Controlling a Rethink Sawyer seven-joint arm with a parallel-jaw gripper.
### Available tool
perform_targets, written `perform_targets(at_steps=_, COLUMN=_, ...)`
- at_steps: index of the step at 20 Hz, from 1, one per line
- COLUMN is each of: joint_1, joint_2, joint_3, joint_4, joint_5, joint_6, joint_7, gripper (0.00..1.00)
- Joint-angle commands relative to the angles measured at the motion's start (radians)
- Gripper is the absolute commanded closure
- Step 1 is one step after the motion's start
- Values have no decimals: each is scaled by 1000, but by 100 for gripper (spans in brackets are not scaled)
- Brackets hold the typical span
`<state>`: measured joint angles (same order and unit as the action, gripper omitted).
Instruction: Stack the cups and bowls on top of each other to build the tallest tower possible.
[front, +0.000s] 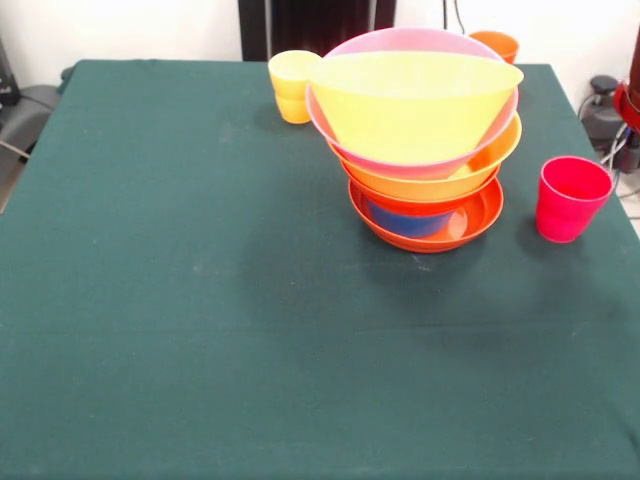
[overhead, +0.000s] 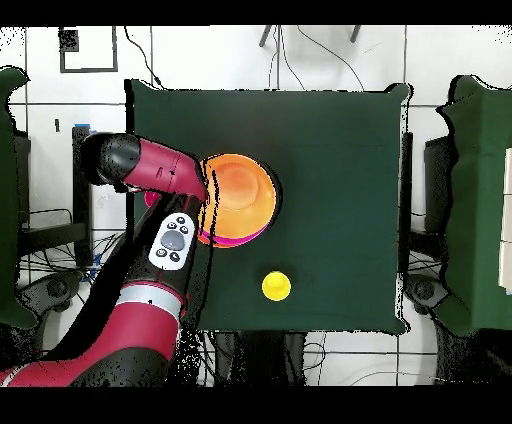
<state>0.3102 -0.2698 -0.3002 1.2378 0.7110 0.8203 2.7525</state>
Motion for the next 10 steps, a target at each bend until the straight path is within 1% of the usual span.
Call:
perform_targets(at_steps=1, joint_1=49, joint_2=22, joint_3=-72, joint_4=-50, joint_5=-122, joint_6=-44, joint_7=157, gripper=0)
perform_targets(at_steps=3, joint_1=52, joint_2=35, joint_3=-71, joint_4=-51, joint_5=-116, joint_6=-52, joint_7=162, gripper=0)
perform_targets(at_steps=10, joint_1=32, joint_2=53, joint_3=-61, joint_4=-44, joint_5=-93, joint_6=-64, joint_7=150, gripper=0)
